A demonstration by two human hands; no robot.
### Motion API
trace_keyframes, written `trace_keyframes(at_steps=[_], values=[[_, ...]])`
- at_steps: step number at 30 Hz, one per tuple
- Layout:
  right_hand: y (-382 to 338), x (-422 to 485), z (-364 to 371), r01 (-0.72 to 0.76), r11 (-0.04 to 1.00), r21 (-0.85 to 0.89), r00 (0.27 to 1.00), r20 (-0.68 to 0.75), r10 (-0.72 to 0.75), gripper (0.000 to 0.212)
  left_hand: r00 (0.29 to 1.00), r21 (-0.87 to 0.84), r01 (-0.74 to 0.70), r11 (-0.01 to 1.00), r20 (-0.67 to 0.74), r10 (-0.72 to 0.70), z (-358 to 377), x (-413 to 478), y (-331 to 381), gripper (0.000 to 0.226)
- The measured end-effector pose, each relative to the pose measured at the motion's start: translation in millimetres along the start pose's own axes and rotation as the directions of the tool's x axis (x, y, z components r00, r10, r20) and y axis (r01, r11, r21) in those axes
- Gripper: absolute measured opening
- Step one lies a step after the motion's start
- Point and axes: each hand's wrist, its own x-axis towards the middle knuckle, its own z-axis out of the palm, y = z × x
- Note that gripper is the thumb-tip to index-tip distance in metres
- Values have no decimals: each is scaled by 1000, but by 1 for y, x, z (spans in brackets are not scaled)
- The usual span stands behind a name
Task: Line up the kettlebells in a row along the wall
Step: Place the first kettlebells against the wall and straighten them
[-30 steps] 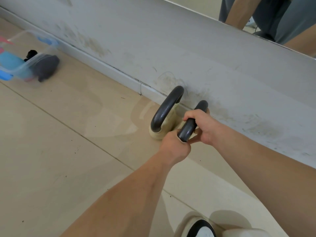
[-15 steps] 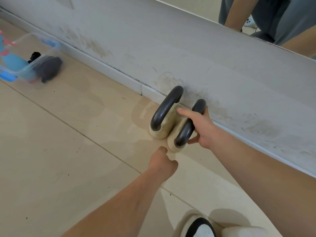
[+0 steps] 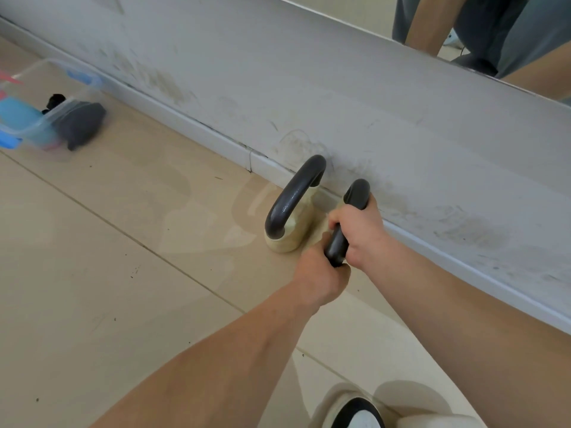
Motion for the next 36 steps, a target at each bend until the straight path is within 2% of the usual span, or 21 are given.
trace_keyframes(at_steps=[2, 4, 7, 14, 22, 28, 33, 36], values=[[2, -1, -2, -3, 998, 61, 999, -51, 6, 82, 1000, 39, -11, 999, 21, 10, -5, 4, -2, 16], [1, -1, -1, -5, 991, 137, 997, -79, 16, 87, 998, 74, -48, 996, 54, 44, -14, 9, 0, 10], [-4, -2, 5, -22, 987, 160, 998, -60, 32, 93, 995, 85, -50, 995, 91, 43, -24, 17, 4, 11], [-10, -2, 0, -37, 999, -37, 999, -20, 37, 90, 1000, 45, -12, 999, 25, 11, -11, 13, 0, 10], [-9, -3, -2, -1, 999, -50, 1000, 27, 2, 86, 997, -48, 38, 998, -64, -41, 7, 5, -2, 13], [-11, -2, 5, -31, 999, -33, 1000, -3, 30, 90, 999, 21, 34, 999, -31, -34, -4, 7, 3, 12], [-10, -2, 6, -22, 1000, 0, 999, -29, 22, 79, 999, 36, 52, 998, 3, -52, -9, 5, 6, 13], [-10, -2, 7, -26, 999, 30, 999, -42, 28, 81, 998, 56, 54, 997, 21, -56, -14, 5, 6, 12]])
